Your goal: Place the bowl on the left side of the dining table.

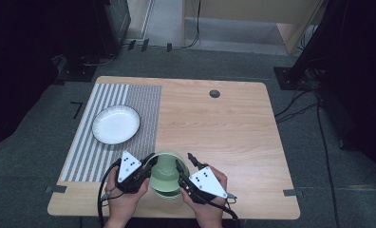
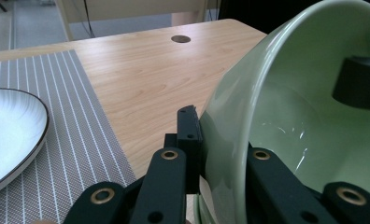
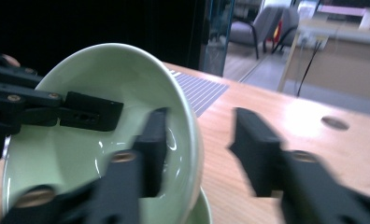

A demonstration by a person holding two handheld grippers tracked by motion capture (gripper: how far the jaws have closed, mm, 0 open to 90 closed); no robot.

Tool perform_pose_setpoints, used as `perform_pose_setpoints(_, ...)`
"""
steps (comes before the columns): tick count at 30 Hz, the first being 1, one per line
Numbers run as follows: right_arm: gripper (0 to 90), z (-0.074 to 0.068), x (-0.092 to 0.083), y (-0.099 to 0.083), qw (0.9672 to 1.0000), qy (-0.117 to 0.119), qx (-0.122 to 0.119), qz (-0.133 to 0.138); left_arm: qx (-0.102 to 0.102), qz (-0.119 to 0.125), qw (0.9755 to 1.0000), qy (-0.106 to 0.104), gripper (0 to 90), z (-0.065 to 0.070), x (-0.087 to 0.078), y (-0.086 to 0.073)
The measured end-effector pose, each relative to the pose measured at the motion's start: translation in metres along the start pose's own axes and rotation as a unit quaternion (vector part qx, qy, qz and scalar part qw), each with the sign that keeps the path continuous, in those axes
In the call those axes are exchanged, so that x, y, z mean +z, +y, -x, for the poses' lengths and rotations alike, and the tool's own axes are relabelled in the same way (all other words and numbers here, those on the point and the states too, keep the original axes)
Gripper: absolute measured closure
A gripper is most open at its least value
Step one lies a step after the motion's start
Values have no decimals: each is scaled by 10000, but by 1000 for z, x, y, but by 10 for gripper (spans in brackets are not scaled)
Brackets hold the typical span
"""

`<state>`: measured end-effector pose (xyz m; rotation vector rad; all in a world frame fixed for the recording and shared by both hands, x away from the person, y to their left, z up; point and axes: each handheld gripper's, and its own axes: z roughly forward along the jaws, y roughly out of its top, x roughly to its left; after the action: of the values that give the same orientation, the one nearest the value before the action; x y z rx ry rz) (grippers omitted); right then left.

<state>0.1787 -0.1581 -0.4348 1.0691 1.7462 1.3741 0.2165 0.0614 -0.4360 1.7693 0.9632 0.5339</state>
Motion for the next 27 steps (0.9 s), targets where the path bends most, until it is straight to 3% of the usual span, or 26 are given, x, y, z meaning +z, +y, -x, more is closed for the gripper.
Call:
perform_pose_setpoints(1,340,2,0,3,9997,122,186,-61,-31,18,10000,3,831,-2,-1,0)
perform_pose_setpoints(3,246,2,-1,5,9996,180,201,-74,-181,33,9998,-70,831,-7,-2,2)
perform_pose_setpoints(5,165,1,-2,7,9997,210,37,-114,-294,59,9995,-86,831,-10,-3,2)
perform_pose_setpoints(12,154,-2,-7,13,9995,273,137,-80,-440,159,9989,-98,831,-17,-7,5)
perform_pose_setpoints(15,155,1,-11,17,9993,279,261,-56,-464,204,9987,-4,831,-23,-11,6)
perform_pose_setpoints(27,155,14,-12,18,9992,128,374,-106,-604,273,9975,226,831,-41,-17,8)
